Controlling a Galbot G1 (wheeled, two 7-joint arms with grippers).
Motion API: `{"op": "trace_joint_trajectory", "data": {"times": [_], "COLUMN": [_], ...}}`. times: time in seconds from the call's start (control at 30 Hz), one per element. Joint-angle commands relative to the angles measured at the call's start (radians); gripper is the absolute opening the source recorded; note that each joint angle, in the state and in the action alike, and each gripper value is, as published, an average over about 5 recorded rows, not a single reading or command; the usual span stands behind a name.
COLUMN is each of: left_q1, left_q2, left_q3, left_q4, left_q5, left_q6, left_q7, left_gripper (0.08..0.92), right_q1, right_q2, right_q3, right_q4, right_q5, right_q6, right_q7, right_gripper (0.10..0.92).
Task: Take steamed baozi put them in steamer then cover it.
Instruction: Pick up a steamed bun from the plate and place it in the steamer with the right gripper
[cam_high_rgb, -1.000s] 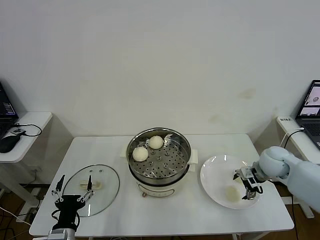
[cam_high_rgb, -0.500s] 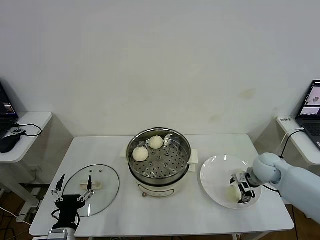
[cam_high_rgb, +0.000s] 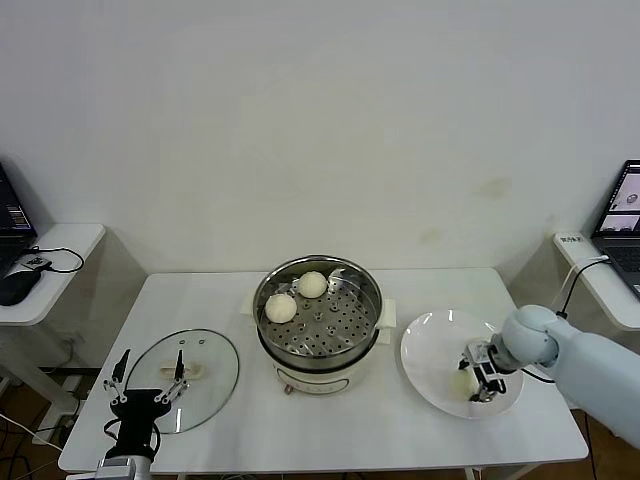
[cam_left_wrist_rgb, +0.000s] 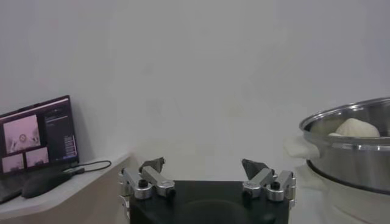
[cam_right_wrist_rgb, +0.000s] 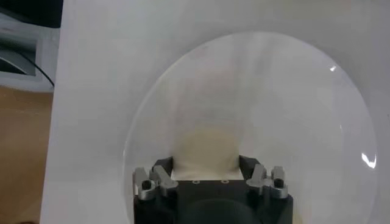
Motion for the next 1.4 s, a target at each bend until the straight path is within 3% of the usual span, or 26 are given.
{"op": "trace_joint_trajectory", "data": {"times": [0.03, 0.33, 0.7, 1.03, 1.4], "left_q1": [-0.002, -0.011, -0.013, -0.010, -0.012], "left_q2": [0.005, 0.014, 0.022, 0.016, 0.004], "left_q3": [0.000, 0.004, -0.004, -0.024, -0.029], "left_q4": [-0.001, -0.001, -0.004, -0.008, -0.009], "left_q5": [-0.001, -0.007, -0.017, -0.026, -0.028], "left_q6": [0.000, 0.000, 0.000, -0.003, -0.003], "left_q7": [0.000, 0.001, 0.001, 0.001, 0.000], "left_gripper": [0.823, 0.823, 0.823, 0.823, 0.823], "right_q1": [0.157, 0.505, 0.834, 0.808, 0.745], "right_q2": [-0.013, 0.025, 0.297, 0.549, 0.685], "right_q3": [-0.034, -0.126, -0.339, -0.453, -0.564], "right_q4": [-0.002, -0.025, -0.048, -0.079, -0.120], "right_q5": [0.049, 0.208, 0.326, 0.347, 0.301], "right_q6": [0.002, -0.016, -0.053, -0.023, 0.170], "right_q7": [-0.047, -0.059, -0.023, 0.009, -0.010], "right_gripper": [0.662, 0.662, 0.668, 0.670, 0.670]}}
